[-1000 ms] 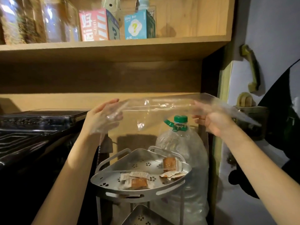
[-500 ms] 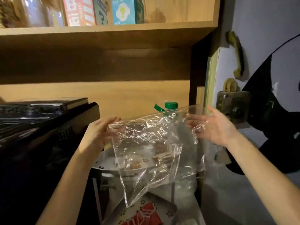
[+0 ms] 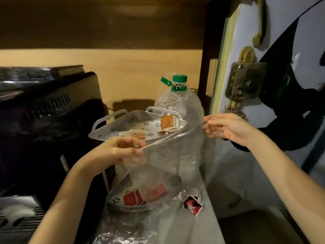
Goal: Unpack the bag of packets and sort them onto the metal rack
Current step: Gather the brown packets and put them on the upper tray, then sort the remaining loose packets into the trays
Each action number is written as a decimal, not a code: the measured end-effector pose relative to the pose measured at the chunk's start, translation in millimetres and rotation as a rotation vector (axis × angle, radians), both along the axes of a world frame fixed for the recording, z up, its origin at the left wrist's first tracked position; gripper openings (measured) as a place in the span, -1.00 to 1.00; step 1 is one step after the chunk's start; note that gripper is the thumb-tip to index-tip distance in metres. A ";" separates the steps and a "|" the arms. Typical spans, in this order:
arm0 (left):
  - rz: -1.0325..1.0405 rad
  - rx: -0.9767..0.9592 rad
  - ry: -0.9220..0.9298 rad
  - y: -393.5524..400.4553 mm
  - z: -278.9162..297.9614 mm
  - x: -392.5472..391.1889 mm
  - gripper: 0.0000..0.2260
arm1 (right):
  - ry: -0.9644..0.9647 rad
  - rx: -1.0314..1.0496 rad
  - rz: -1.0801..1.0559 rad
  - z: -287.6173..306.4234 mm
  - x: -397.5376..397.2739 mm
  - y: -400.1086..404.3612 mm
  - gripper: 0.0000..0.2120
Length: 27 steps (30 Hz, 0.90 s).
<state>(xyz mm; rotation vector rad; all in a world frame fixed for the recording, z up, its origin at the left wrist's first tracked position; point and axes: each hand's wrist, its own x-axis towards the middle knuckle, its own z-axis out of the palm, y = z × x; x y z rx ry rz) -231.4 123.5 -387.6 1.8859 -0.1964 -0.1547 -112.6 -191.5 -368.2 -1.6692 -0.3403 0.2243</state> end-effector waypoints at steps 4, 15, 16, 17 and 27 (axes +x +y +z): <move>-0.049 0.125 0.116 -11.9 -37.9 -22.7 -0.81 | -0.007 -0.140 0.038 -18.5 -11.4 13.2 -0.83; 0.081 -0.035 0.454 -35.1 -169.1 -92.9 -0.88 | -0.024 -0.681 0.307 -93.1 -26.7 99.1 -0.80; 0.114 -0.012 0.466 -36.0 -176.1 -98.1 -0.88 | -0.051 -0.709 0.331 -102.1 -30.0 109.4 -0.77; 0.156 0.001 0.472 -37.5 -181.6 -102.6 -0.87 | -0.085 -0.734 0.353 -111.5 -34.2 119.6 -0.75; 0.620 0.515 0.121 -33.6 -232.2 -135.4 -0.27 | -0.156 -0.666 0.481 -200.4 -64.4 224.5 -0.79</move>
